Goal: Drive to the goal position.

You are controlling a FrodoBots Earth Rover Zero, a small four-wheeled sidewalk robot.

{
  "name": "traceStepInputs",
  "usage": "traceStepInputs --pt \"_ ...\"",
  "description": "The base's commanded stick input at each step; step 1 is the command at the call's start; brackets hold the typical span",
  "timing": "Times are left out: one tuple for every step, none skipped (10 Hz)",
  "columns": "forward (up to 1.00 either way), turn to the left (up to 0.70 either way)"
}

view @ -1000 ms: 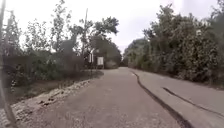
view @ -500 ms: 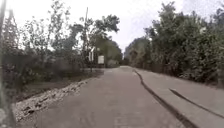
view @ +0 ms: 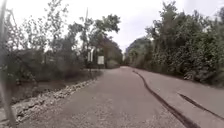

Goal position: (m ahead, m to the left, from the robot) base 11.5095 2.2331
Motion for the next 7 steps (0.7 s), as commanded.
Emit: traceStepInputs --pt "0.70 0.00" --pt "0.70 0.00" --pt "0.70 0.00" --pt "0.70 0.00" --pt "0.70 0.00" --pt "0.70 0.00" --pt "0.70 0.00"
